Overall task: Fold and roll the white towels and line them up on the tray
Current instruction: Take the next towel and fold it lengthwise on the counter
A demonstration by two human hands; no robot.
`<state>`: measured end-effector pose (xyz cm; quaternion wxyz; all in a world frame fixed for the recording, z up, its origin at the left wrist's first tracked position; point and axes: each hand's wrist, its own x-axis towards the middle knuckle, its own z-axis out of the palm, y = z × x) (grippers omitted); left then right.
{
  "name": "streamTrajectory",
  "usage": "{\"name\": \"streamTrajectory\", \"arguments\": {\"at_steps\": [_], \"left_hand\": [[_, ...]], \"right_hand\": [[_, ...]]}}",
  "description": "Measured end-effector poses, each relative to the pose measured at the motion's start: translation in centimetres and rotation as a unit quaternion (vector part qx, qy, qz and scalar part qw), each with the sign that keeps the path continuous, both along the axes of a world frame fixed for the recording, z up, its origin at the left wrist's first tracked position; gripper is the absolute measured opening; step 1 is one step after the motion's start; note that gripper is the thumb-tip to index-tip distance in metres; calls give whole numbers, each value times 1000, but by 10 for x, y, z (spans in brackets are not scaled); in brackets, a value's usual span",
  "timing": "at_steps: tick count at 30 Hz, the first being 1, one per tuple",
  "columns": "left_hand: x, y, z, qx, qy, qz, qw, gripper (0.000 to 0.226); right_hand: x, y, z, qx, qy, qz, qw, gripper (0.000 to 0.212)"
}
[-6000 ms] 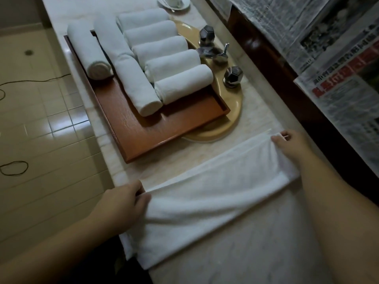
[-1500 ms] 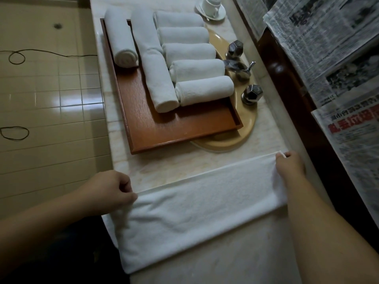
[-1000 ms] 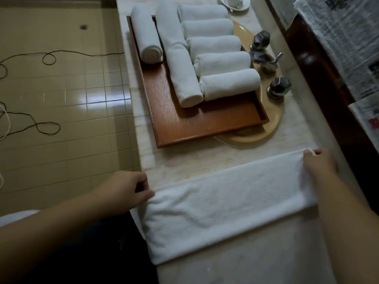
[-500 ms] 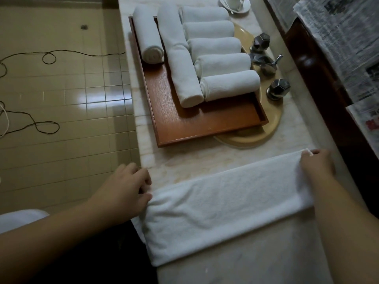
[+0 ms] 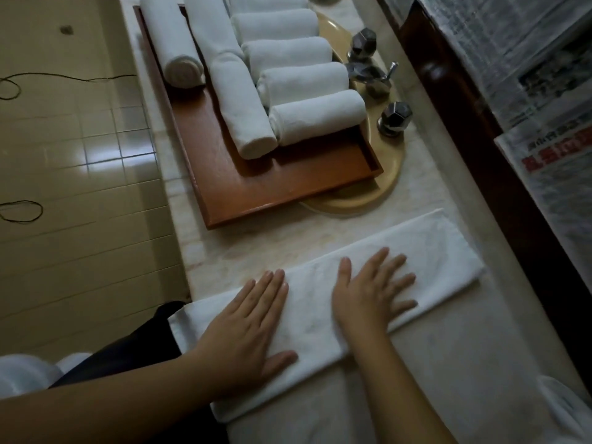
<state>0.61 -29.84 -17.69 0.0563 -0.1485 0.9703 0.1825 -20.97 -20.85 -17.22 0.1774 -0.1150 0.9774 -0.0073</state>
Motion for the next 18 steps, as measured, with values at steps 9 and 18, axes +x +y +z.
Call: {"name": "streamTrajectory", "arguments": {"at_steps": [9,18], "left_hand": [[-8,0,6,9,-24,-23,999,138],[-9,1,6,20,-17,-12,1000,140]], "right_hand": [[-107,-19,-1,-5,9,-10,1000,75],[-175,-22,2,-32,24,-60,997,81]]}}
